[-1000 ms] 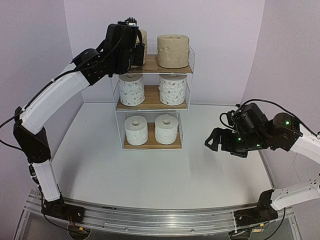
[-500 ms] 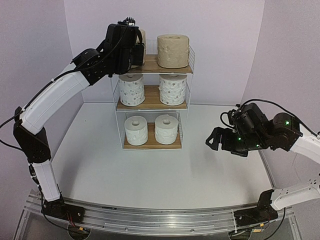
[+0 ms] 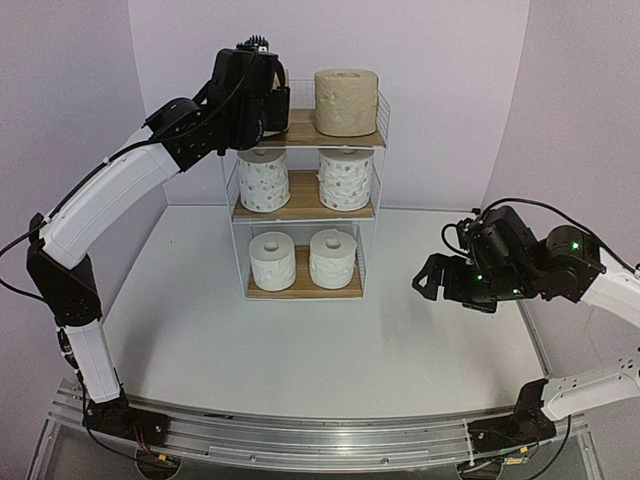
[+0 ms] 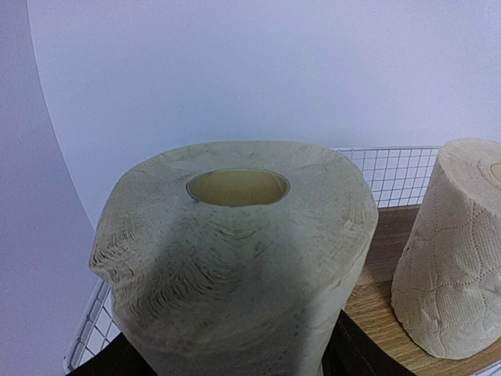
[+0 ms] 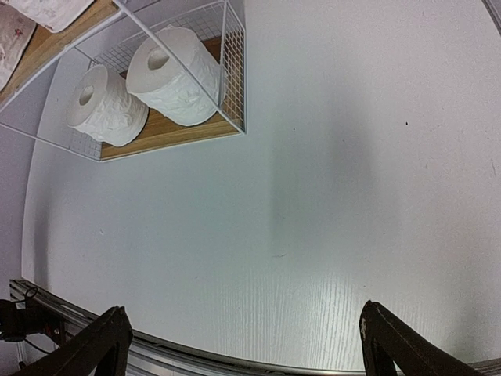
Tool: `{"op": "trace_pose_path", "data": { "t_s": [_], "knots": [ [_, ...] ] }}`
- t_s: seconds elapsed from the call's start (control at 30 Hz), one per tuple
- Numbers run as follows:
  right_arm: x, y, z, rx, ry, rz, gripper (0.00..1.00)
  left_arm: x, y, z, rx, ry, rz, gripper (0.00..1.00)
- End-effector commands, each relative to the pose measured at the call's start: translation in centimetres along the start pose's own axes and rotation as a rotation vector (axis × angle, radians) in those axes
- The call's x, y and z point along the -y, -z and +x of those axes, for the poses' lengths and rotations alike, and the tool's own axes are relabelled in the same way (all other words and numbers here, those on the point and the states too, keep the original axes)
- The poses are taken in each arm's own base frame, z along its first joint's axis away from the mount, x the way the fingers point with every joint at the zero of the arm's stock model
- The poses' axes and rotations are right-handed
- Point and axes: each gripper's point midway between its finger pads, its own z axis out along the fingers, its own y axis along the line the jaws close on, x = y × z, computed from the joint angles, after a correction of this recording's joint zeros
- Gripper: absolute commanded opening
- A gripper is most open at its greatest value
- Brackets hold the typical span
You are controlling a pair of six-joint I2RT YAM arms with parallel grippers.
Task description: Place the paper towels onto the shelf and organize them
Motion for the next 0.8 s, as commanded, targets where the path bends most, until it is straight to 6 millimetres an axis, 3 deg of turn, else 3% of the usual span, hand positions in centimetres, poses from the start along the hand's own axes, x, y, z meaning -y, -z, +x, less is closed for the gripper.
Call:
{"op": "trace_pose_path", "data": {
  "t_s": [0.0, 0.23, 0.6, 0.77],
  "knots": [
    [0.3, 0.7, -0.5, 0.026, -0.002, 0.003, 0.98, -2.4, 1.3, -2.3, 0.046, 0.089, -0.026, 0.66],
    [0.3, 1.0, -0.7, 0.034, -0.002, -0.003, 0.98, -2.8, 1.6, -1.6, 0.032, 0.101, -0.018, 0.7],
    [0.2, 1.3, -1.0, 0.043, 0.012, -0.006, 0.98, -2.3, 2.5, -1.6, 0.011, 0.133, 0.084, 0.99],
    [0.3, 1.4, -1.0, 0.044, 0.016, -0.004, 0.98, -2.2, 2.8, -1.6, 0.005, 0.141, 0.106, 0.99]
  ]
}}
